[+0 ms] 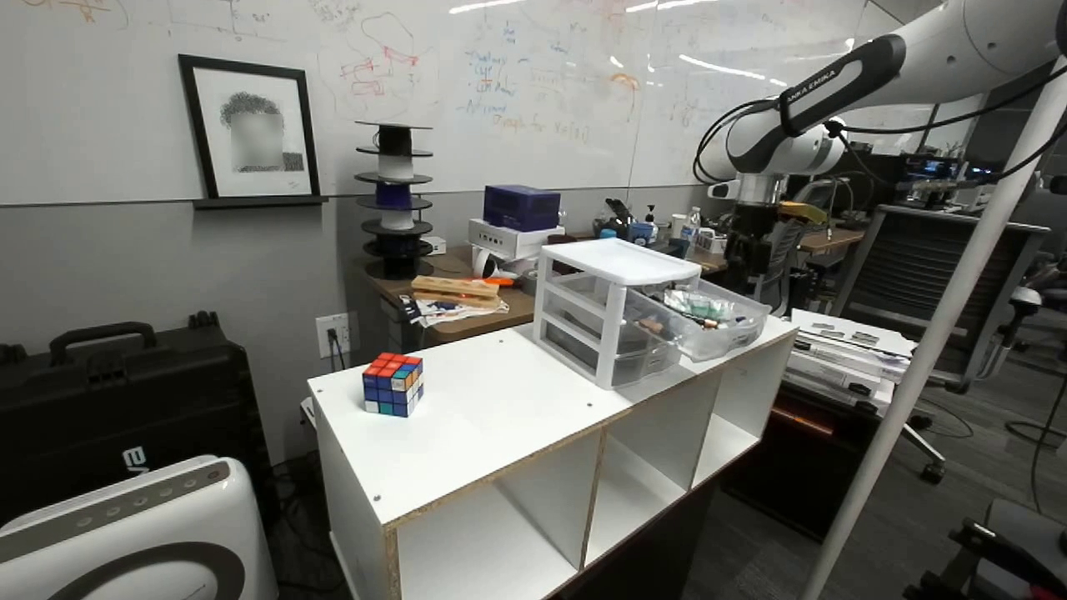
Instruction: Put the two objects on the table into the drawer then close the drawer.
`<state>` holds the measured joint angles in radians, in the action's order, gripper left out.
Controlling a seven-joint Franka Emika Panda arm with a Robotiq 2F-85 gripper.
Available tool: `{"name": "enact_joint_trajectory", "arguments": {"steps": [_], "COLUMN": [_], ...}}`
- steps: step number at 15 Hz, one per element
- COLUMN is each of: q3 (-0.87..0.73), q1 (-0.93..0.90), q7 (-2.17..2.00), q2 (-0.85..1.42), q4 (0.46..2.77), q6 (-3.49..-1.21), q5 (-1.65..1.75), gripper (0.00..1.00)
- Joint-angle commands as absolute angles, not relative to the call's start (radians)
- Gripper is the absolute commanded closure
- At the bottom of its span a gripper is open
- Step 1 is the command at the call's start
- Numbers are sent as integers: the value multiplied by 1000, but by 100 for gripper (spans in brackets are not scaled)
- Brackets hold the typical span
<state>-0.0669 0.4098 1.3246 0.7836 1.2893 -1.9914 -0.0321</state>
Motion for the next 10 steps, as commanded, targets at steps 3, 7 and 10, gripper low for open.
{"name": "enact_joint_trajectory", "arguments": {"steps": [3, 7, 10], "q3": [-10, -17, -20], "q1": [470, 469, 467], "q7": [1460, 1518, 1558], "q2": [907, 1007, 1080], "q4": [1116, 1003, 906], "q6": [-1892, -1868, -1842], "q5": [-91, -63, -44], "gripper": [0, 0, 0]}}
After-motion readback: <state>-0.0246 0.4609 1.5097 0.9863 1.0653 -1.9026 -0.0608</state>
